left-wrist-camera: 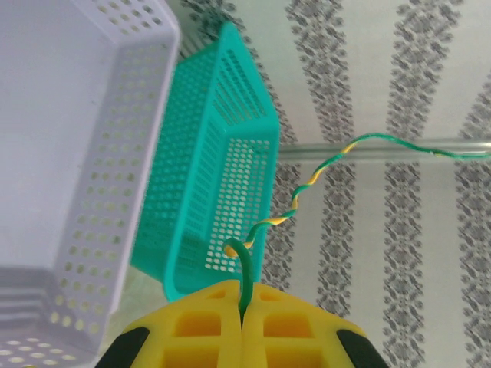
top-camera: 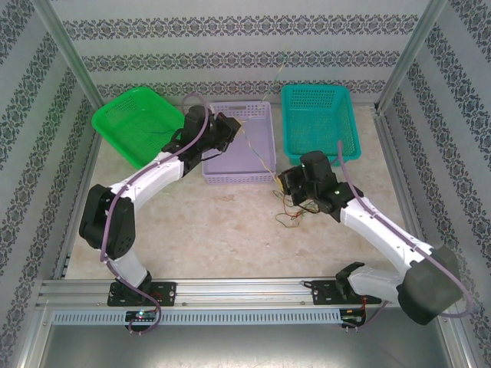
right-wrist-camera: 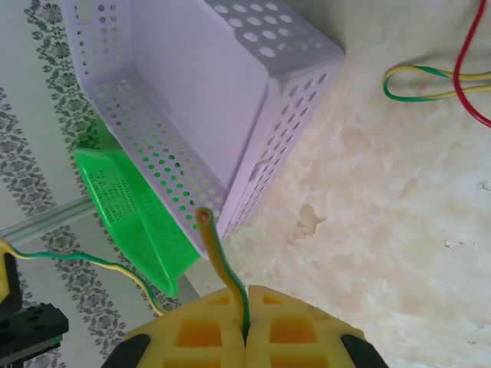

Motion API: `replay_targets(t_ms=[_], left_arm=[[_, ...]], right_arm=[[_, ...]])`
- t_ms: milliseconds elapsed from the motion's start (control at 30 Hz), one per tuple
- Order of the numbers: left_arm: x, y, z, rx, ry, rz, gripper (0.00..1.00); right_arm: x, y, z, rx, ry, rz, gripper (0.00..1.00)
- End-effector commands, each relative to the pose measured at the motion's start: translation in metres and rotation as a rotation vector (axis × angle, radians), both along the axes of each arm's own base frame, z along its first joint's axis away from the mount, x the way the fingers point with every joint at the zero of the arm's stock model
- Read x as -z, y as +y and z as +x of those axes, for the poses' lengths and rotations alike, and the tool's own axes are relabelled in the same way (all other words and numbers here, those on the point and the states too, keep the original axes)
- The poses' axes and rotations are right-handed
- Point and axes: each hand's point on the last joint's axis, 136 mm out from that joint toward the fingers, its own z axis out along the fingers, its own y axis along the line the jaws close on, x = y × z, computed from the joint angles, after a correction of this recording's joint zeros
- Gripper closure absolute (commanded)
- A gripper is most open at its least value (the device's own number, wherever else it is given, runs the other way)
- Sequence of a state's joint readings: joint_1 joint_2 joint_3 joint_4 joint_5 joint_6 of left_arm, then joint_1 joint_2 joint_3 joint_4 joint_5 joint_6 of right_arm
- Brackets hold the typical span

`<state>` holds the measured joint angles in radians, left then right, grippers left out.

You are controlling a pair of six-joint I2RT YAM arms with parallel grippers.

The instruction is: Untangle the cables

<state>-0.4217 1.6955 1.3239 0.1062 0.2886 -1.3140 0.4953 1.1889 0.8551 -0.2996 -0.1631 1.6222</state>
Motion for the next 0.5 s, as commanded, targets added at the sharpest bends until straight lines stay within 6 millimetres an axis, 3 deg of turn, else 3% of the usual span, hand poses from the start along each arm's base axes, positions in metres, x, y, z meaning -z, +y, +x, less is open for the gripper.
replay_targets(t_ms=[0, 167, 300, 367, 467], left_arm=[[-0.032, 0.081, 0.024, -0.298, -0.055, 0.049, 1.0], [0.02, 0.102, 0.029, -0.344, 0.088, 0.174, 0.98], [0.051, 0.111, 0.041, -0.33, 0.17, 0.294, 0.91], [0.07, 0.114, 0.046, -0.314, 0.234, 0.359, 0.78], [0.097, 0.099, 0.054, -0.196, 0.338, 0.356, 0.62]], right_arm=[[0.033, -0.006, -0.02, -0.083, 0.148, -0.154, 1.0], [0.018, 0.01, 0.026, -0.142, 0.09, -0.231, 1.0], [0.027, 0.021, 0.053, -0.179, 0.103, -0.287, 1.0], [0.04, 0.025, 0.066, -0.195, 0.124, -0.317, 1.0], [0.059, 0.024, 0.081, -0.218, 0.154, -0.388, 1.0]])
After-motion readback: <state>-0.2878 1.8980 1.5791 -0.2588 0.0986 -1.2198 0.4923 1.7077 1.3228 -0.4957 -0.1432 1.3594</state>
